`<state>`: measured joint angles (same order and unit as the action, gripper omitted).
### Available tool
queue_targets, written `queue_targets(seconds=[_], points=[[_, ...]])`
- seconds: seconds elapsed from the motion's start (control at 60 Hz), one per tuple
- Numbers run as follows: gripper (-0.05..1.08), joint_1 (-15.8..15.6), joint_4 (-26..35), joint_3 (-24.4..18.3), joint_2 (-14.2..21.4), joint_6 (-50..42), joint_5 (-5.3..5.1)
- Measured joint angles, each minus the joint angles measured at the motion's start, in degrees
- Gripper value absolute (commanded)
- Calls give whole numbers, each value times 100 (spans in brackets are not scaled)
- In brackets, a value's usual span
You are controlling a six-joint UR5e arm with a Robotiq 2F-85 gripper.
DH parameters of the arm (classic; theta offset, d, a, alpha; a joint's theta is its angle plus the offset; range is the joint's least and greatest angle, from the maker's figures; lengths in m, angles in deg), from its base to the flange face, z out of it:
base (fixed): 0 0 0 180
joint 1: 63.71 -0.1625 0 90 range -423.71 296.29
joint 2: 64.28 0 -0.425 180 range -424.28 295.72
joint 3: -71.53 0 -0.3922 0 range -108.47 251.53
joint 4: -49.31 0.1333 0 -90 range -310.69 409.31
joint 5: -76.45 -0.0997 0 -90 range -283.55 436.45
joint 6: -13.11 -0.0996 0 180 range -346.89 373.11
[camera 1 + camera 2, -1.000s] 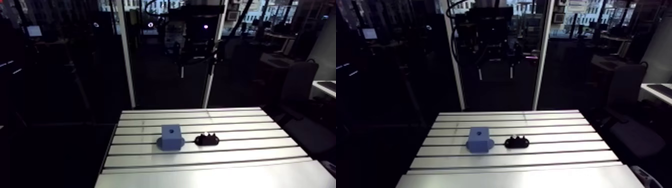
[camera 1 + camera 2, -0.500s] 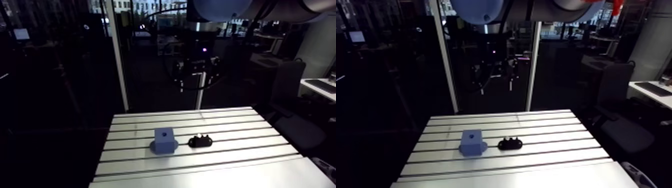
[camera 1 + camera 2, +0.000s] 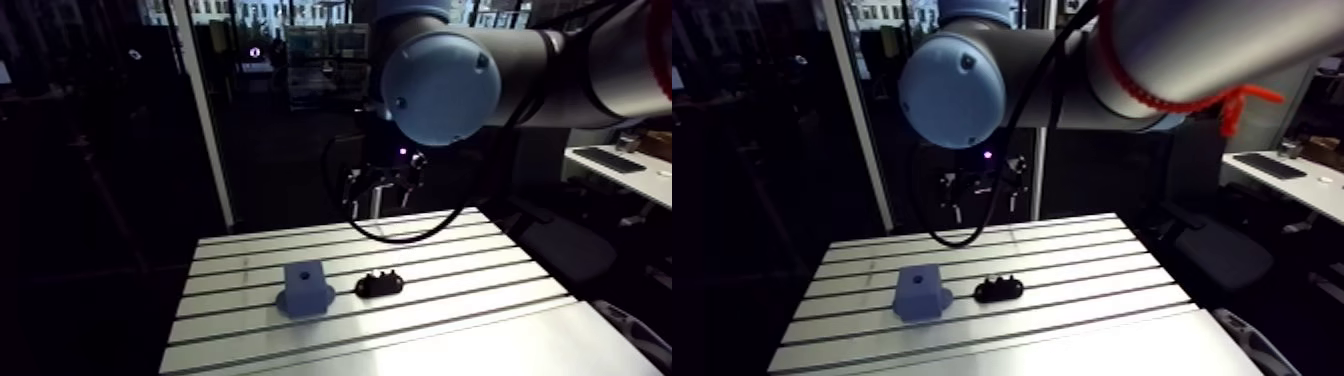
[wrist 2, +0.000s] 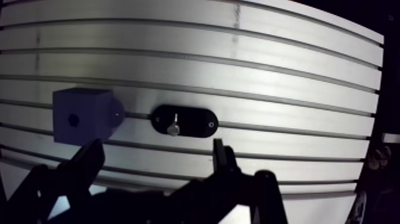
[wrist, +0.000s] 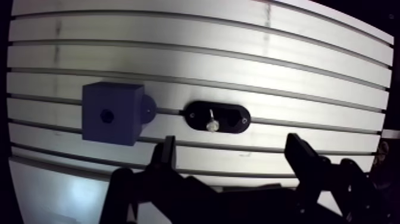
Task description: Pick up the M10 bolt and insert it into the hex recess until seated.
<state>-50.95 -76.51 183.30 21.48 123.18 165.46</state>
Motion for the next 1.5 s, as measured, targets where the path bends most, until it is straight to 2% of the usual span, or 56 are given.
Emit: queue_targets(seconds=[0.167,0.433,0.5,0.55,0.583,0.75,1.5], points=[[2,76,-267,176,-143,147,-71],[2,109,-649,363,-399,230,-94],[7,110,-733,400,-455,232,-90],[18,110,-800,432,-496,232,-82],[21,110,-834,451,-514,230,-77],[29,108,-989,562,-580,223,-60],[44,109,-1362,873,-815,237,-19]])
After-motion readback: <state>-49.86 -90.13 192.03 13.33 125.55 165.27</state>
